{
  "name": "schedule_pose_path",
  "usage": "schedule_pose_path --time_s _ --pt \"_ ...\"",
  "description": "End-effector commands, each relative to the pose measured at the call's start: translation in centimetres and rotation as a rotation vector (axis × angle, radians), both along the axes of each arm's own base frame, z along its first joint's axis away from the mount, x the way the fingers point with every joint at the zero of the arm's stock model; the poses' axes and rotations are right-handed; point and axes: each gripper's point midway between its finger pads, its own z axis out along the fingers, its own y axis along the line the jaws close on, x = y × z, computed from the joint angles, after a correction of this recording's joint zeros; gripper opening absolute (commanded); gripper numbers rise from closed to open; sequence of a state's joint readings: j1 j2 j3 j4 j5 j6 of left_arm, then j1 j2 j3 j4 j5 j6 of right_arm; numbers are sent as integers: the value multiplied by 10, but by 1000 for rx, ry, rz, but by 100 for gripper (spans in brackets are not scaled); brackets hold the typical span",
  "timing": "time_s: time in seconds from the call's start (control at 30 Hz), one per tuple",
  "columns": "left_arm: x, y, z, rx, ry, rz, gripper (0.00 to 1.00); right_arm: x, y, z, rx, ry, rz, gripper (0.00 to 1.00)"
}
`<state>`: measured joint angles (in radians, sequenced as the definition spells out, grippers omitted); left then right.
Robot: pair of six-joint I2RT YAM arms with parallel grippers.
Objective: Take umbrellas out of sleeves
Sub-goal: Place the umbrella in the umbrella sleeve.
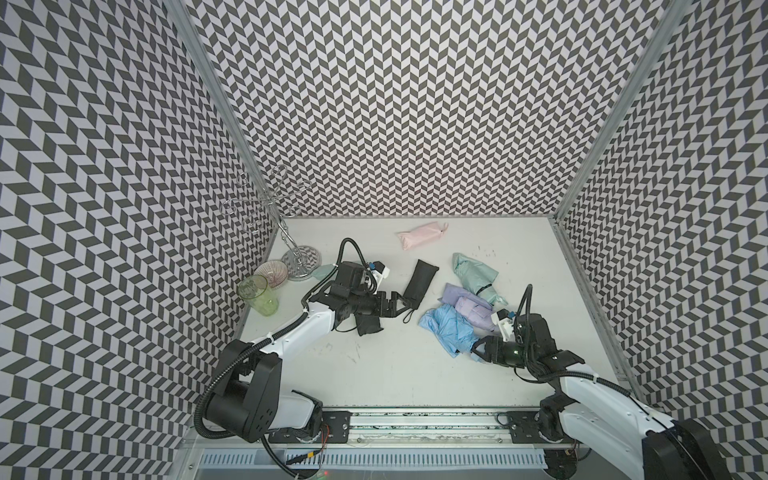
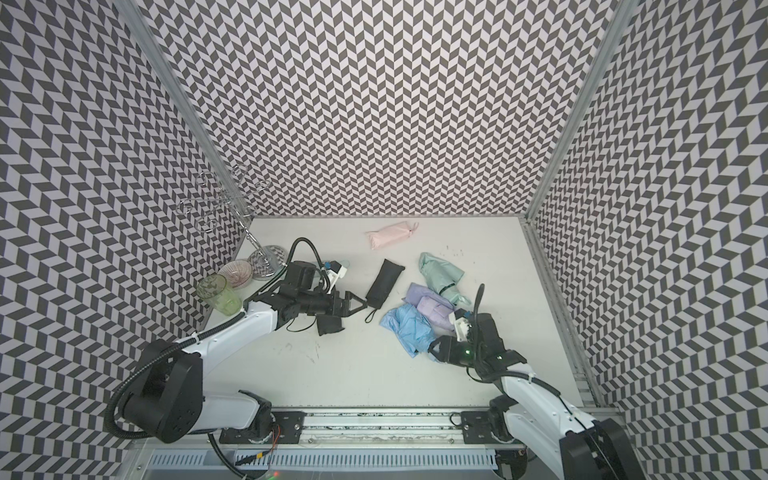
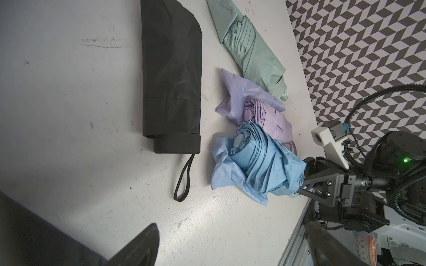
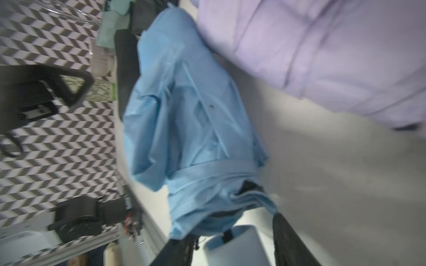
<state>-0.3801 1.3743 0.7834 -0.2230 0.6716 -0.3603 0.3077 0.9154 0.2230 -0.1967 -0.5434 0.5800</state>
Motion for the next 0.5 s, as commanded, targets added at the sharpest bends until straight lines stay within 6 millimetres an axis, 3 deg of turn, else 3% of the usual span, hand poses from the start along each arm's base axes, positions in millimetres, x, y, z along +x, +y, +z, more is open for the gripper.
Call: schedule_pose_path --time_s 0.0,0.13,0.3,0.47 --pt "4 5 10 1 -31 12 100 11 -14 3 -64 -12 -87 66" --pt "7 8 11 6 -37 27 100 19 -20 20 -102 -41 -115 76" --pt "13 10 8 34 -44 45 100 35 -15 58 -86 -110 -113 87" --pt "32 9 -5 89 -19 59 100 48 -21 79 -164 -110 -119 89"
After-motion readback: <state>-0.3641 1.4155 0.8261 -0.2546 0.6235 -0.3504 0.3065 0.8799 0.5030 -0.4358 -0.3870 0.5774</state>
